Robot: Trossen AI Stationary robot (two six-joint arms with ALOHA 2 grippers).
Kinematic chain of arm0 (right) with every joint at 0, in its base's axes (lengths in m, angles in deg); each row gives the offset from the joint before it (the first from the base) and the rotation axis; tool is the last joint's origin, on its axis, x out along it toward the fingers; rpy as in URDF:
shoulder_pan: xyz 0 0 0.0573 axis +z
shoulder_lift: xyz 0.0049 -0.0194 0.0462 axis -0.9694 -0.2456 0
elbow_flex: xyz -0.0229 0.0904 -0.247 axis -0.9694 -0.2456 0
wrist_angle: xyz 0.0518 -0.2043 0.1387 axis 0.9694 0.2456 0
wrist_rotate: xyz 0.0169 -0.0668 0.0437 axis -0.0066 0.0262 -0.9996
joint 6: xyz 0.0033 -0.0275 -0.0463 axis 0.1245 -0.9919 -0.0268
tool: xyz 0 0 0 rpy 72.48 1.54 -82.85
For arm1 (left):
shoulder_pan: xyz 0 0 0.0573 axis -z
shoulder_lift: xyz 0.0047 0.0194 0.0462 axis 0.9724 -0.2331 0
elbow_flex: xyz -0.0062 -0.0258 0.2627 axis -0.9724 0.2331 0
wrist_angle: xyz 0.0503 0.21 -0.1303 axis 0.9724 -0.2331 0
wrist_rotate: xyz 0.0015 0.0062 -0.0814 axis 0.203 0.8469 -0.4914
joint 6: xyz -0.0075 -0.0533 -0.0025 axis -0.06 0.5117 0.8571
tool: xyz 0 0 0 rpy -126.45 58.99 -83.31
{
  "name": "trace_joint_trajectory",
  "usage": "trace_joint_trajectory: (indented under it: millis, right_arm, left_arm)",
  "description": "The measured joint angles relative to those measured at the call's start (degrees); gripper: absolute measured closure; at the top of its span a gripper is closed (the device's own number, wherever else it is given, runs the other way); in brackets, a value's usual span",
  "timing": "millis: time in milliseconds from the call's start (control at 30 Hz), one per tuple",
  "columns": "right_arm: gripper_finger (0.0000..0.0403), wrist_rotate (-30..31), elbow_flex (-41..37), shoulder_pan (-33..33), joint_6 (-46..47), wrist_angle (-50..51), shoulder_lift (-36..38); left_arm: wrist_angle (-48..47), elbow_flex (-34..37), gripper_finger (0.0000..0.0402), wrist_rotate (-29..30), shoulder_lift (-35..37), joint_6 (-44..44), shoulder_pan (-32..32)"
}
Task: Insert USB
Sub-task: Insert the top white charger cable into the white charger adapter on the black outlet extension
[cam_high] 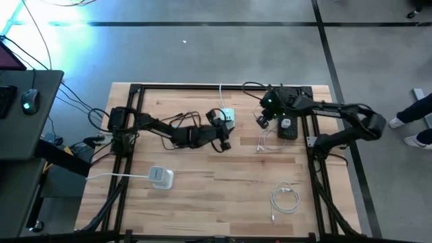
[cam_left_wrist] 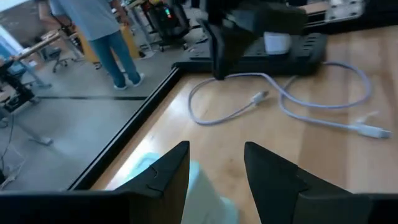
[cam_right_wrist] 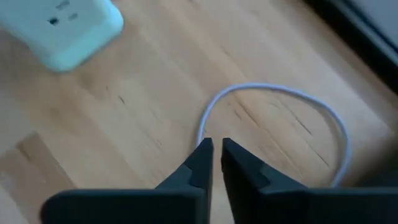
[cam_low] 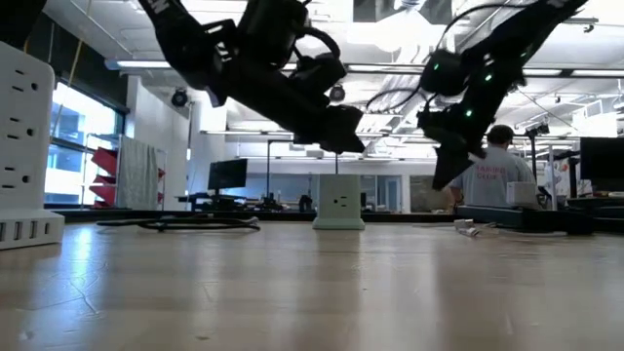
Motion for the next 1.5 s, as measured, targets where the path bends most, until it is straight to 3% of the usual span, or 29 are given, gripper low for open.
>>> trace_joint_trajectory:
  millis: [233,433,633,833,967,1167,1367,1500]
  right_arm:
    - [0.0266,-1.6,5.2,-0.3,-6.8,7.3,-9.8]
    - [0.0242,-0.3,7.4,-0.6,-8.0,9.4,-15.7]
    - [0.0272,-0.4,7.7,-0.6,-7.1,9.9,-17.7]
    - [0.038,-1.8,7.0,-0.4,-4.4,10.9,-17.6]
    - [0.0399,-2.2,5.3,0.5,-3.4,8.1,-17.0]
    - [0.0402,-2.2,-0.4,1.4,1.1,-1.6,-6.5]
    - [0.0403,-0.5,-8.7,2.9,4.0,-13.9,12.8]
    - [0.0403,-0.2,-14.5,7.4,7.1,-25.2,24.4]
  left_arm:
    - [-2.8,0.0,0.0271,-1.0,0.1,2.9,-2.1]
    - [-3.0,0.0,0.0271,-1.0,0.1,3.3,-2.1]
    - [-3.0,0.0,0.0271,-1.0,0.2,3.5,-2.0]
    - [-3.0,0.0,0.0271,-1.0,0.2,3.5,-1.2]
    - [-3.5,0.0,0.0271,-0.2,0.2,3.5,-0.1]
    - [-7.2,0.0,0.0271,8.2,1.7,3.6,2.7]
    - [-7.3,0.0,0.0271,-1.6,2.0,7.6,1.5]
    - [-4.0,0.0,0.0271,-3.3,1.9,7.5,-0.6]
